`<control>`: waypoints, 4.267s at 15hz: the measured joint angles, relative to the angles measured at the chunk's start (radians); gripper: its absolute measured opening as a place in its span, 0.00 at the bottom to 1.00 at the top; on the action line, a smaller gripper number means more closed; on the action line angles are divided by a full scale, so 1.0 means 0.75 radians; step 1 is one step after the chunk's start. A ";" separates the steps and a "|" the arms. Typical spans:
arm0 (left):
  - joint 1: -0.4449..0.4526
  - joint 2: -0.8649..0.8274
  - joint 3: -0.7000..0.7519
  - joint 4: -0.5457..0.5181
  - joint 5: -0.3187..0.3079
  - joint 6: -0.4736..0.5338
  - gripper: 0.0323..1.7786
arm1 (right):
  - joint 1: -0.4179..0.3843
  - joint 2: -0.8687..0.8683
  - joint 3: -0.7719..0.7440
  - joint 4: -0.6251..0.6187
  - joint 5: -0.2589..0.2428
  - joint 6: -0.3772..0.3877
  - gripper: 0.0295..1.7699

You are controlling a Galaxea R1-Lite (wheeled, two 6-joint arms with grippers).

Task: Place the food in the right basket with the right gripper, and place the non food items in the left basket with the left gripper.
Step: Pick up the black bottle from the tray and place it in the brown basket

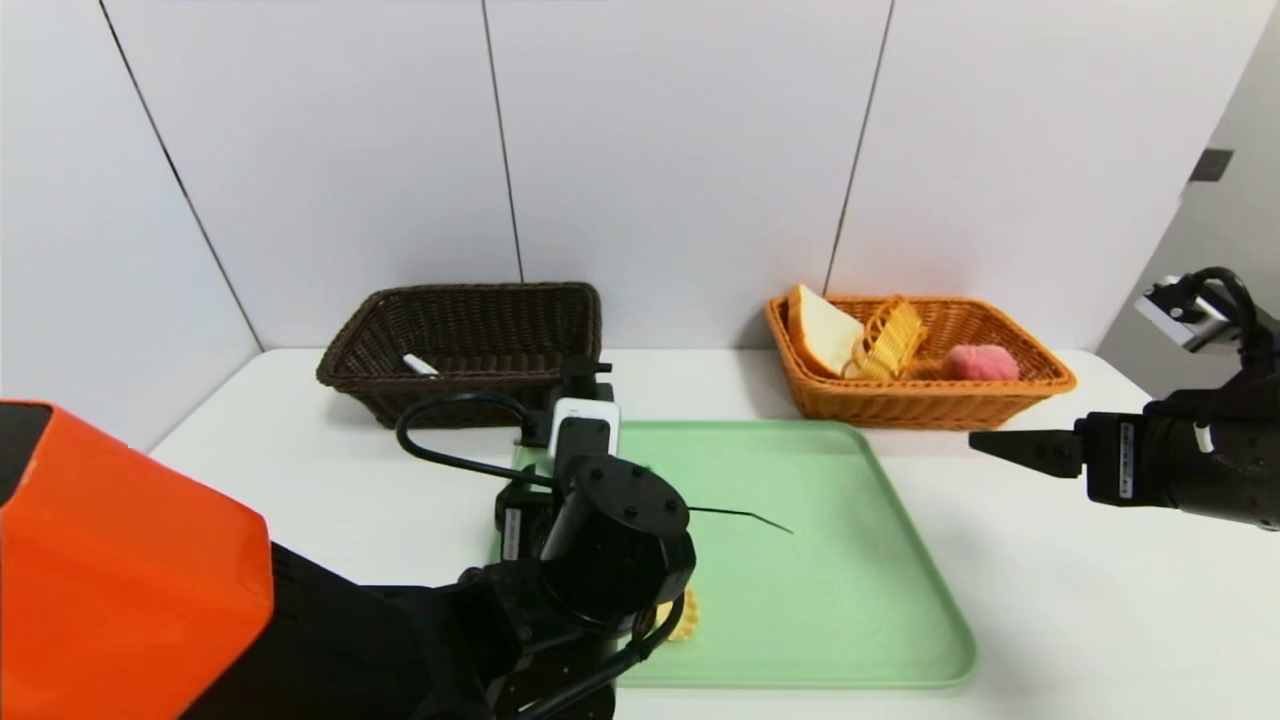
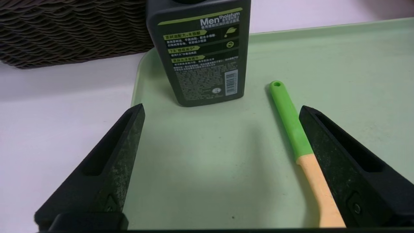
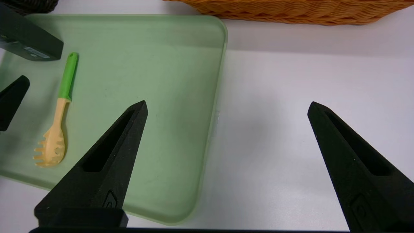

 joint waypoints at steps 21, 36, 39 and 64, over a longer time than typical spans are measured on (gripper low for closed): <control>0.074 0.207 0.040 -0.683 0.054 0.419 0.95 | -0.002 -0.015 0.031 0.000 0.014 0.001 0.97; 0.165 0.319 -0.068 -0.686 0.042 0.414 0.95 | -0.001 -0.030 0.052 -0.005 0.016 0.001 0.97; 0.170 0.340 -0.084 -0.686 0.034 0.412 0.95 | -0.001 -0.033 0.057 -0.006 0.016 -0.001 0.97; 0.208 0.421 -0.176 -0.670 0.033 0.421 0.59 | 0.006 -0.090 0.110 -0.001 0.016 -0.004 0.97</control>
